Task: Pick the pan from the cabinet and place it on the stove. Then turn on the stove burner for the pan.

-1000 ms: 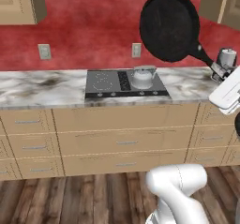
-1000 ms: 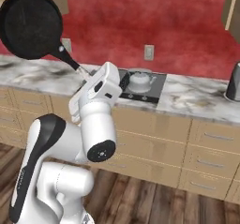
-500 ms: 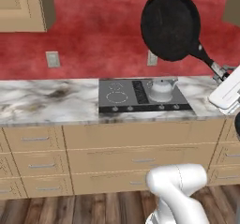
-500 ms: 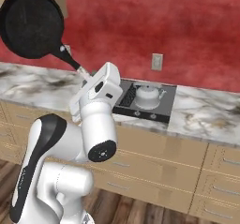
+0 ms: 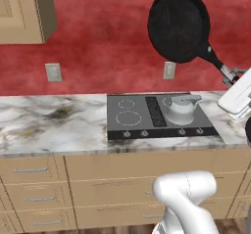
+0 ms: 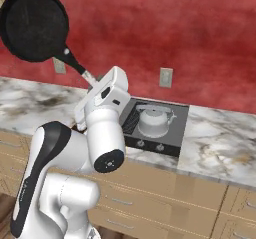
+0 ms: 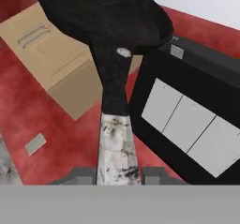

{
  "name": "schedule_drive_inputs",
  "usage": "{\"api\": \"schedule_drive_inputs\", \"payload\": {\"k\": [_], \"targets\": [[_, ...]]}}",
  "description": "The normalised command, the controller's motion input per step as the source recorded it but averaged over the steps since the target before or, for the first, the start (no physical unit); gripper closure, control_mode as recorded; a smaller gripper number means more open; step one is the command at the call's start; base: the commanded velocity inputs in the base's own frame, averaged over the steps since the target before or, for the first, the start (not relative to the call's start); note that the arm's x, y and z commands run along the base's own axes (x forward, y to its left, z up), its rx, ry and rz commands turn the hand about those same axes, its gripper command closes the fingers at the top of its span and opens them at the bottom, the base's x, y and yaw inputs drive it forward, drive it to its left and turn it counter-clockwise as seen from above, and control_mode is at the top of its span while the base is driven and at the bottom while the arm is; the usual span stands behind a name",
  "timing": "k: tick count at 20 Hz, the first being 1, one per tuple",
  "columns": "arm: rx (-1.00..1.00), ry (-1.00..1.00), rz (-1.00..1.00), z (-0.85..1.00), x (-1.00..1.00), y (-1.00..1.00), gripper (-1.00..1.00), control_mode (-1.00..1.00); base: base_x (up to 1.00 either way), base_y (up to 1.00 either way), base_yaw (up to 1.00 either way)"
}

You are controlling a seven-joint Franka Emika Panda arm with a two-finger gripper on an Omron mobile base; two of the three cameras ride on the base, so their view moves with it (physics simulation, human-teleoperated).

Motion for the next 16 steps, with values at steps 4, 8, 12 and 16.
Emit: {"api": "schedule_drive_inputs", "payload": {"k": [4,8,12,16], "targets": [[0.0,0.0,0.0,0.0,0.0,0.0,1.0,1.0,0.62,0.06,0.0],[0.0,0.0,0.0,0.0,0.0,0.0,1.0,1.0,0.54,0.15,-0.01],[0.0,0.0,0.0,0.0,0.0,0.0,1.0,1.0,0.46,0.18,-0.03],[0.0,0.0,0.0,0.0,0.0,0.0,1.0,1.0,0.25,0.14,-0.07]]}}
